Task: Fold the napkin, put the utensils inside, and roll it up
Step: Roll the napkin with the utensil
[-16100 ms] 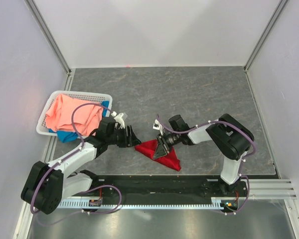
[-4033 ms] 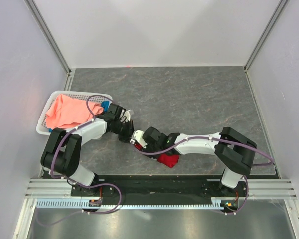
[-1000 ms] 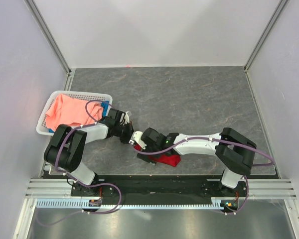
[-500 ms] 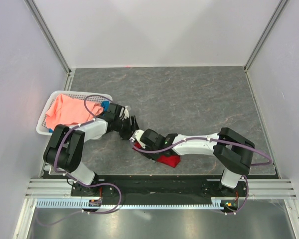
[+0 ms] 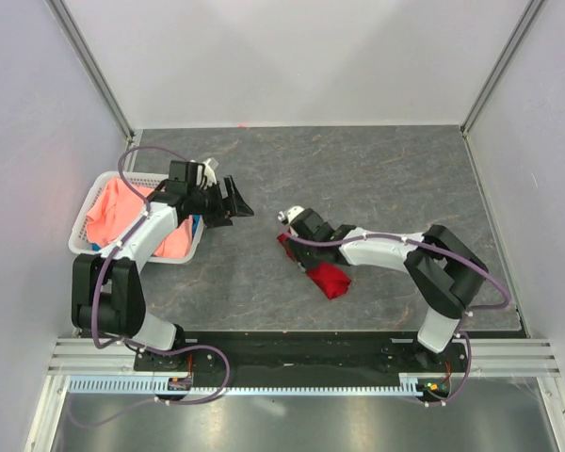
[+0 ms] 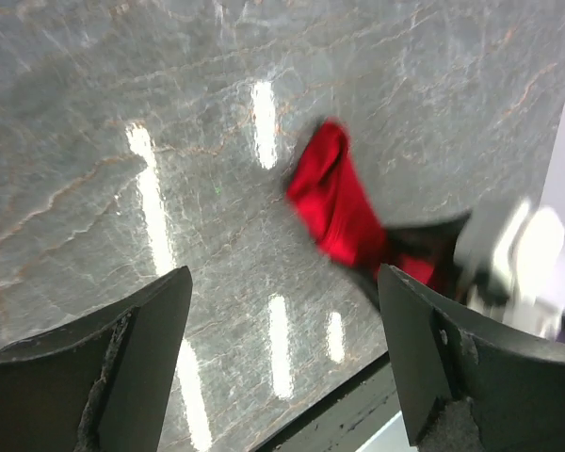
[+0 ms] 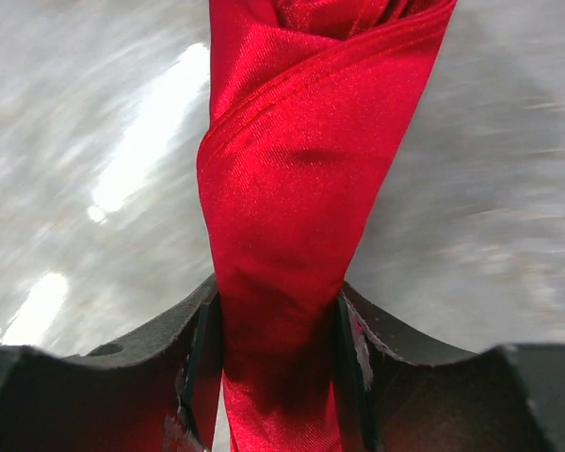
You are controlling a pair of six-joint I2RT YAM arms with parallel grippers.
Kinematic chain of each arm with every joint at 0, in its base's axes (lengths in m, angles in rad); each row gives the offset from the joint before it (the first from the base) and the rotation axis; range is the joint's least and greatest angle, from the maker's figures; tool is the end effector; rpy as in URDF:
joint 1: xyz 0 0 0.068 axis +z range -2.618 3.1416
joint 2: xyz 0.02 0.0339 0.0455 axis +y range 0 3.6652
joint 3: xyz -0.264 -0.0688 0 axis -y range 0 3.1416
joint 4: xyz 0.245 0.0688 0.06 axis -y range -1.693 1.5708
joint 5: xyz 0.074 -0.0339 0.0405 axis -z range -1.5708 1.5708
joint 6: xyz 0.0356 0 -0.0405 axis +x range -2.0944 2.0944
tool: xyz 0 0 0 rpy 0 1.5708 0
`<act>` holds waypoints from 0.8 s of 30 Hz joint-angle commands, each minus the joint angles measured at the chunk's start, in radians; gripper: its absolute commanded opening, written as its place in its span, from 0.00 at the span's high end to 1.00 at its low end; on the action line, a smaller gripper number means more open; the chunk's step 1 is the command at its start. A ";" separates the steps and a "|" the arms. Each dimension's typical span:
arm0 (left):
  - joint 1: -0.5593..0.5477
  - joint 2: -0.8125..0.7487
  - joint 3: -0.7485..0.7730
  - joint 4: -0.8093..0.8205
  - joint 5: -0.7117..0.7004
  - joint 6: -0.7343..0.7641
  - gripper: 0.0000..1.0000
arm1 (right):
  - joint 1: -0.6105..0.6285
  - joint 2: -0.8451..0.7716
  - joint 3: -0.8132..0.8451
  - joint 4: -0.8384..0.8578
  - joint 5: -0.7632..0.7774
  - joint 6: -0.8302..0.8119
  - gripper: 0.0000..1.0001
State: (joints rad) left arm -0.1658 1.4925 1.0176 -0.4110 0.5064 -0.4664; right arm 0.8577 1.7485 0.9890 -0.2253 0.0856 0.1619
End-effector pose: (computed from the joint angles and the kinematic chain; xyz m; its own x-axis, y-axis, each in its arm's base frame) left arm 0.3041 -0.0684 0.2366 -0.8833 -0.2509 -0.3961 0.0557 0.7826 -0.6200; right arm 0.2288 0.2598 0.1570 -0.6544 -0.5111 -0.5573 -0.6253 0.7801 0.0188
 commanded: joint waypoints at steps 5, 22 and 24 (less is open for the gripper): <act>0.029 -0.081 0.114 -0.101 0.014 0.129 0.12 | -0.192 0.186 0.140 -0.042 0.042 -0.013 0.50; 0.055 -0.294 0.026 -0.063 0.037 0.252 0.03 | -0.236 0.024 0.297 -0.054 -0.156 -0.098 0.02; 0.055 -0.328 0.012 -0.046 0.012 0.255 0.03 | -0.238 -0.056 0.295 -0.055 -0.159 -0.085 0.02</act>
State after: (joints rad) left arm -0.1169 1.2461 1.0554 -0.5110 0.5301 -0.2745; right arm 0.6239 1.8729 1.2407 -0.2890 -0.0219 0.0742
